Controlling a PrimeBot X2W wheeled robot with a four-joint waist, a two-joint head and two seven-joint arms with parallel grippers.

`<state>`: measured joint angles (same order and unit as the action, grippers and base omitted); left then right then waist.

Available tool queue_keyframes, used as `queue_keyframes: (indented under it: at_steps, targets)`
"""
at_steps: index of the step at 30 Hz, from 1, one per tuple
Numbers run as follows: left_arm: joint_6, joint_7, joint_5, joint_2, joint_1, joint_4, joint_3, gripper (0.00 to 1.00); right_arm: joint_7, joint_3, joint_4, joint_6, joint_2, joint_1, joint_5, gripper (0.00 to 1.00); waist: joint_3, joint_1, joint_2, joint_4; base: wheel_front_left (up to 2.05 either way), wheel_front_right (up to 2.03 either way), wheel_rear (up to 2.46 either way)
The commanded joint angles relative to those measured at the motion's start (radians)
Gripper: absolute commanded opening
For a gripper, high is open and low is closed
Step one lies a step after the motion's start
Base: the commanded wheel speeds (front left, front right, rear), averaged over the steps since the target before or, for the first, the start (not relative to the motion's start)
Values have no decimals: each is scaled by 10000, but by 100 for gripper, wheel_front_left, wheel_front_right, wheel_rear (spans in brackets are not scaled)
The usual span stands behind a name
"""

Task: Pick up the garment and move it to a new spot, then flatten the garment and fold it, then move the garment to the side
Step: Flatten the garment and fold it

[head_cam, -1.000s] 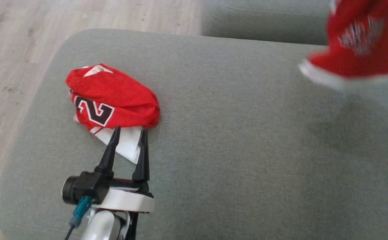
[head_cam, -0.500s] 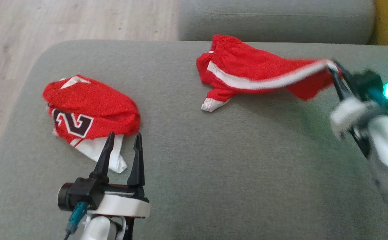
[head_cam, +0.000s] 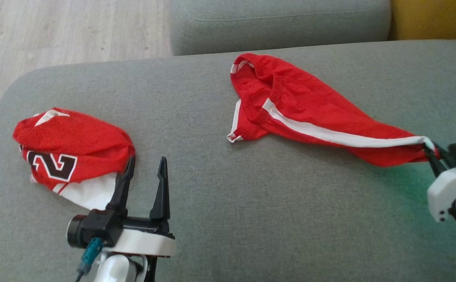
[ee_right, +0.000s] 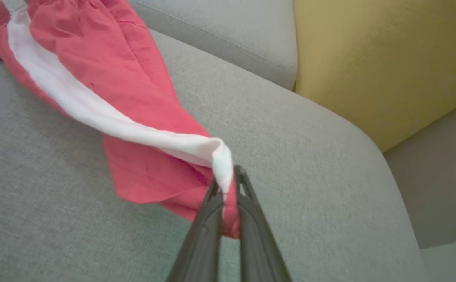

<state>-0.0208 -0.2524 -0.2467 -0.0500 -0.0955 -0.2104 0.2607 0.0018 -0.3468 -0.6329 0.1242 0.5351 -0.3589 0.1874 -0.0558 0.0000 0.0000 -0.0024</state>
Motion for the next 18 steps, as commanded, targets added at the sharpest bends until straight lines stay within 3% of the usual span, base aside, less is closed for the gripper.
queue_keyframes:
  at_steps: [1,4,9,18]
  targets:
    - [-19,-93,47,-3,-345,300,-319,100,44,426,706,65,283,1,-35,100,-31,0,0,-98,0,0,0]
    - [-25,-93,74,-3,-440,321,-354,100,-359,1460,1684,65,-209,284,-327,100,-124,0,0,-190,0,0,0]
    - [-85,-93,119,-3,-634,336,-351,100,-1474,2903,3403,65,-1718,655,-899,100,-232,0,0,-205,0,0,0]
    - [-153,-93,122,-3,-730,349,-350,100,-2552,2690,5043,65,-4272,1444,-1079,100,-271,0,0,-88,0,0,0]
